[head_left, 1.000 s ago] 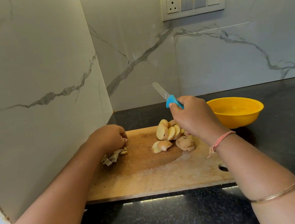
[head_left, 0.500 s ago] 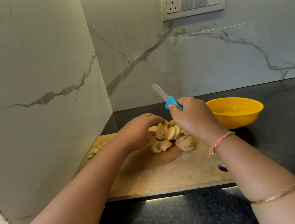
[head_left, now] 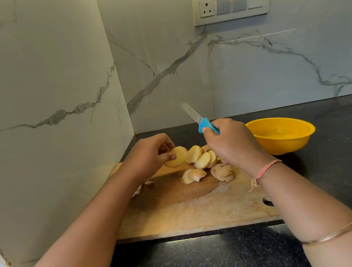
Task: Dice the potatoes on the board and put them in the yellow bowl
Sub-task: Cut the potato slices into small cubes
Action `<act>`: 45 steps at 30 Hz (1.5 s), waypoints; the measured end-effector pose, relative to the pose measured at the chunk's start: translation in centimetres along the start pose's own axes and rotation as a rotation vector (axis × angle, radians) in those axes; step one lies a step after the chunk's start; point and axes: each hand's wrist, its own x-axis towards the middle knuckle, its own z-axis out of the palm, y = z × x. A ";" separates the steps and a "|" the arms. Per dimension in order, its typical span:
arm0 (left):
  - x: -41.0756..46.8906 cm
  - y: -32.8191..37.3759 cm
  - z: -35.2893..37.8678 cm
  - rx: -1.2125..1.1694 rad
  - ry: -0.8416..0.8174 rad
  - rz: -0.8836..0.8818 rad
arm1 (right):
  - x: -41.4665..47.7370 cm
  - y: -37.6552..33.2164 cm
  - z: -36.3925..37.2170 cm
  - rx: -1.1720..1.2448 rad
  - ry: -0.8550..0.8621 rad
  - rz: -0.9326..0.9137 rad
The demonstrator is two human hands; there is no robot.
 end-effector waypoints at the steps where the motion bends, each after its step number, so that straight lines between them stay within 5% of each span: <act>1: 0.0 -0.1 -0.1 -0.003 0.044 -0.051 | 0.0 0.0 0.1 -0.002 -0.006 0.000; 11: 0.3 -0.6 0.9 0.014 0.027 -0.359 | -0.4 -0.4 0.4 -0.016 -0.084 0.024; 22: -0.7 -1.6 -0.9 0.077 -0.198 -0.221 | -1.8 -2.2 0.3 -0.031 -0.316 0.061; 45: -0.5 -1.9 0.6 0.068 -0.144 -0.244 | -3.9 -6.0 0.3 -0.354 -0.536 0.034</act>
